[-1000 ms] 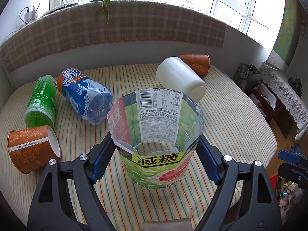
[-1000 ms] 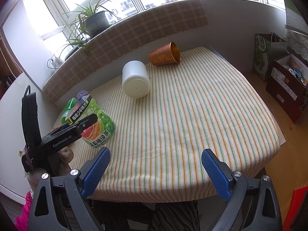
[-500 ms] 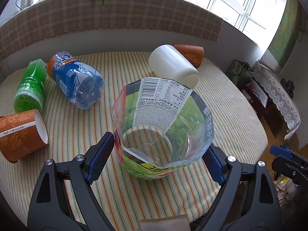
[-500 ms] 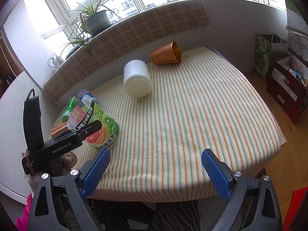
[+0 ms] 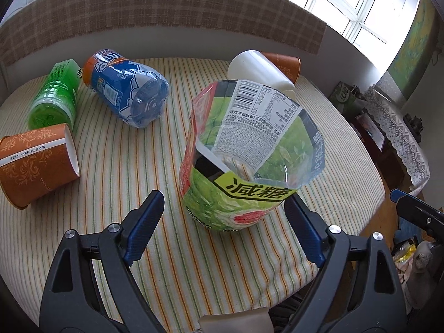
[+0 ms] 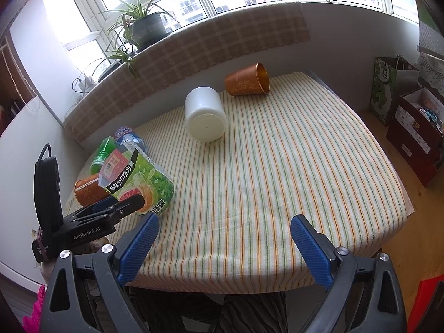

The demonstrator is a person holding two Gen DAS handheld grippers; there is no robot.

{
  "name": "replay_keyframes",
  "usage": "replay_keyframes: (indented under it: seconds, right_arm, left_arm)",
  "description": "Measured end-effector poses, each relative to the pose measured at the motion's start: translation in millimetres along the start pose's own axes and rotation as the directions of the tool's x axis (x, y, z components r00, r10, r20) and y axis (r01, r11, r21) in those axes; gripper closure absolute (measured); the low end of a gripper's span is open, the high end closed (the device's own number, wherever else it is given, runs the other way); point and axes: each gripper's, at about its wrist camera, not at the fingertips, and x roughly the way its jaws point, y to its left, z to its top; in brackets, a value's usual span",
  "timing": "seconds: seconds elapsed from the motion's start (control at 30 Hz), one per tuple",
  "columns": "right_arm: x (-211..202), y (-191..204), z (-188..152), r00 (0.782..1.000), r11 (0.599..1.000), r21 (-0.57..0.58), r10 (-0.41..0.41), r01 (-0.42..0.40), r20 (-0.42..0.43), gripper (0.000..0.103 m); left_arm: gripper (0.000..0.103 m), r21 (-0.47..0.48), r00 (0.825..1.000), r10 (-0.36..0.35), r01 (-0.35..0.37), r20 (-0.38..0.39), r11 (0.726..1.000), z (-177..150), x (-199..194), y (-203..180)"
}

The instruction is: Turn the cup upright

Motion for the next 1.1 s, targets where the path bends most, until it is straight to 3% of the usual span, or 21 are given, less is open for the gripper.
replay_keyframes:
  seconds: [0.27, 0.43, 0.53, 0.67, 0.77, 0.83, 0.9, 0.97, 1.1]
  right_arm:
    - [1.0, 15.9, 0.8, 1.0, 0.999, -0.048, -0.005, 0.005, 0.018, 0.006]
    - [-3.1, 29.4, 1.8, 0.997, 0.994, -0.098, -0.033, 0.039, 0.065, 0.006]
    - [-8.5, 40.9, 1.7, 0.99, 0.987, -0.14, -0.064, 0.081, 0.124, 0.006]
    - [-16.0, 55.4, 2.0, 0.974, 0.979, -0.163, -0.09, 0.125, 0.209, 0.004]
    - [-23.7, 67.7, 1.6, 0.951, 0.968, -0.182, -0.116, 0.173, 0.286, 0.001]
    - [-28.4, 75.6, 1.1, 0.934, 0.959, -0.194, -0.134, 0.207, 0.332, 0.0]
    - [-32.3, 83.8, 0.7, 0.914, 0.948, -0.204, -0.154, 0.244, 0.376, 0.0]
    - [-34.7, 91.6, 0.4, 0.891, 0.936, -0.211, -0.173, 0.281, 0.419, 0.0]
    - [-38.4, 101.2, -1.0, 0.865, 0.926, -0.211, -0.186, 0.313, 0.466, 0.0]
  left_arm:
    - [0.012, -0.012, 1.0, 0.021, -0.021, 0.007, 1.0, -21.1, -22.0, 14.5]
    - [0.012, -0.002, 0.99, 0.104, -0.104, 0.098, 0.995, -29.6, -53.1, 15.9]
    - [0.012, 0.0, 0.963, 0.178, -0.182, 0.202, 0.983, -30.9, -78.6, 9.5]
    - [0.012, -0.022, 0.91, 0.249, -0.256, 0.333, 0.966, -30.7, -112.1, 1.4]
    - [0.011, -0.036, 0.864, 0.287, -0.299, 0.412, 0.953, -30.8, -131.4, -5.8]
    - [0.002, -0.042, 0.839, 0.302, -0.319, 0.453, 0.947, -31.6, -142.2, -8.5]
    - [0.0, -0.048, 0.811, 0.313, -0.334, 0.494, 0.941, -32.9, -153.8, -9.6]
    - [0.0, -0.054, 0.795, 0.319, -0.342, 0.516, 0.938, -35.1, -162.9, -11.2]
    - [0.0, -0.064, 0.786, 0.316, -0.335, 0.531, 0.94, -35.4, -172.9, -12.2]
